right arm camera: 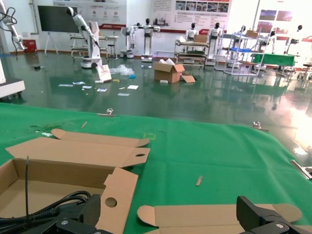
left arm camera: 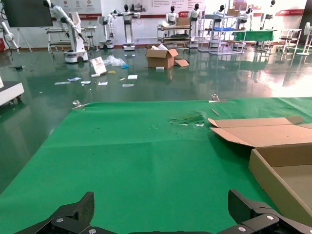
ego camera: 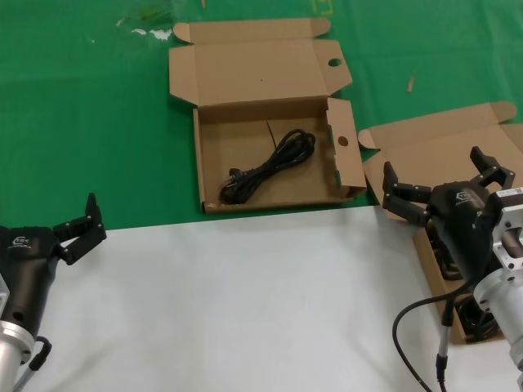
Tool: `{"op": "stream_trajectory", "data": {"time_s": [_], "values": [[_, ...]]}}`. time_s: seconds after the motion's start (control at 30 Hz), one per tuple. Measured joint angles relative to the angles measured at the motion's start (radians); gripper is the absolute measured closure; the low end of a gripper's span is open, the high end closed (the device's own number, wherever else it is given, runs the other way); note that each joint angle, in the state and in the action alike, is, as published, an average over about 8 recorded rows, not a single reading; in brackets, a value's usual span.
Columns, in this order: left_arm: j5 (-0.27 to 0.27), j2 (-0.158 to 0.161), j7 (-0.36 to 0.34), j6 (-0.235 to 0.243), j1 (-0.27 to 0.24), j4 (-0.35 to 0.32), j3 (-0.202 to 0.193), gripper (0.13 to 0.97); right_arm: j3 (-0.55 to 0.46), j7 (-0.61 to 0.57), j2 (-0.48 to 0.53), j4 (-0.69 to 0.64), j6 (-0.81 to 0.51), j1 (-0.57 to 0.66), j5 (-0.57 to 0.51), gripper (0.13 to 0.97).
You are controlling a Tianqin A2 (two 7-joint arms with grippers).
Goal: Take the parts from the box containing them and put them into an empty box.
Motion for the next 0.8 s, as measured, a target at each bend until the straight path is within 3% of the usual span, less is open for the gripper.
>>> {"op": "stream_trajectory", "data": {"time_s": [0.8], "values": [[0.0,0.0,0.0,0.0,0.0,0.0,0.0,0.132,0.0,0.0,0.0,0.0,0.0,0.0,0.0,0.129]]}}
